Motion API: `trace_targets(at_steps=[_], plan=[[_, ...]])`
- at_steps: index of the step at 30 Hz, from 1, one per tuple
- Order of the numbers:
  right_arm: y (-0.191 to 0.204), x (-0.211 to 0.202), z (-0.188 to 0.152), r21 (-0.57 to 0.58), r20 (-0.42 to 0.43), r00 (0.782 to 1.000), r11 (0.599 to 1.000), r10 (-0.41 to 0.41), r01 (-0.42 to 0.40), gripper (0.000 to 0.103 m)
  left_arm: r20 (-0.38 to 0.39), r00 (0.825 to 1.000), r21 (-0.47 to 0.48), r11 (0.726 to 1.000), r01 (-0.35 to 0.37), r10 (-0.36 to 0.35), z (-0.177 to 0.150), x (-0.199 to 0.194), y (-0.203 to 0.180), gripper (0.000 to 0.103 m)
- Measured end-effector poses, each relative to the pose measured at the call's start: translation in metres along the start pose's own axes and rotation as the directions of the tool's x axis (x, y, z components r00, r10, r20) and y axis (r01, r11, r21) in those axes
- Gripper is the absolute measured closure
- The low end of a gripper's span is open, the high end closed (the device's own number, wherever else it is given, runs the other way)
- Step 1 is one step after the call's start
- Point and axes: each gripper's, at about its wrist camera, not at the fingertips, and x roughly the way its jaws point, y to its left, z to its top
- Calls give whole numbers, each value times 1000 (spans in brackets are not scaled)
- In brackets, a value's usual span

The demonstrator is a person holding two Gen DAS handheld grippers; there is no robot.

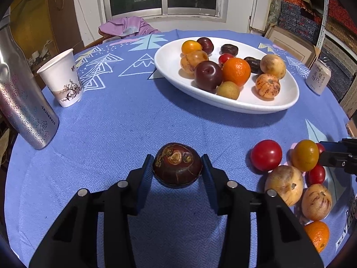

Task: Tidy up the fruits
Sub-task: 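Carry the brown fruit toward the plate while the right tool grasps a red tomato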

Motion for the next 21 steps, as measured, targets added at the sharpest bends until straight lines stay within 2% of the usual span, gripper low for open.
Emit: trace_targets(at_steps=[8,14,21], plan=[[-7,4,0,63,-5,997,995,76,-76,72,-2,1000,-10,1000,16,-16,0,0,0,60],[-5,5,-1,64,2,997,995,73,-73,73,-2,1000,-12,1000,22,-22,1,1,2,58],[-7,1,2,49,16,999,998,42,-43,73,33,999,-31,999,19,-18,3,-4,2,61]])
